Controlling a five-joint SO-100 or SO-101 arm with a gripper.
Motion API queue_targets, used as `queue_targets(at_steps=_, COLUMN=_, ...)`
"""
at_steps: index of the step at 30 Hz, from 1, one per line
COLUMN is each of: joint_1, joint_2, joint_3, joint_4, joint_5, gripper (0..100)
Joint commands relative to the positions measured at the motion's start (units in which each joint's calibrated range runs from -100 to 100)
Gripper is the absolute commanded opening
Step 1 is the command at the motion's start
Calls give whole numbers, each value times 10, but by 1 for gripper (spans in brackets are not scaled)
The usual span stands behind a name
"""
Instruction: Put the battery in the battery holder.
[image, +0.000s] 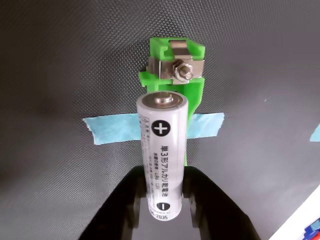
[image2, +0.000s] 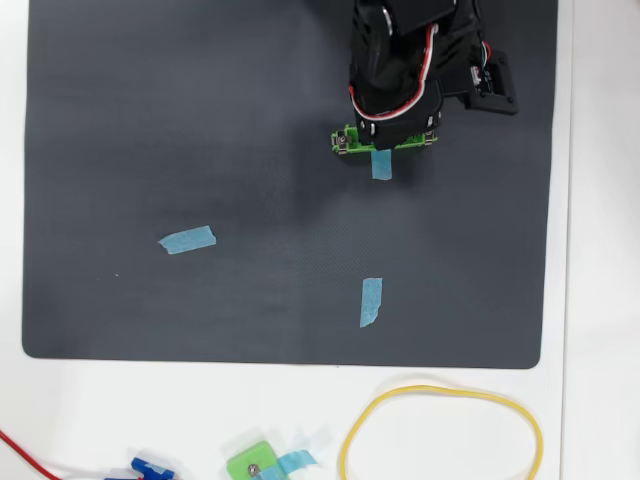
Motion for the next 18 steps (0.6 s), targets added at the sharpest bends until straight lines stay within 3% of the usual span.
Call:
queue_targets(at_steps=1, joint_1=-1, joint_2=3, joint_3=-13, joint_4=-8, joint_5=-3, gripper=0)
queue_targets(at_steps=18, joint_1=0, joint_2=4, joint_3=-5, joint_4=-39, joint_5=-22, gripper=0)
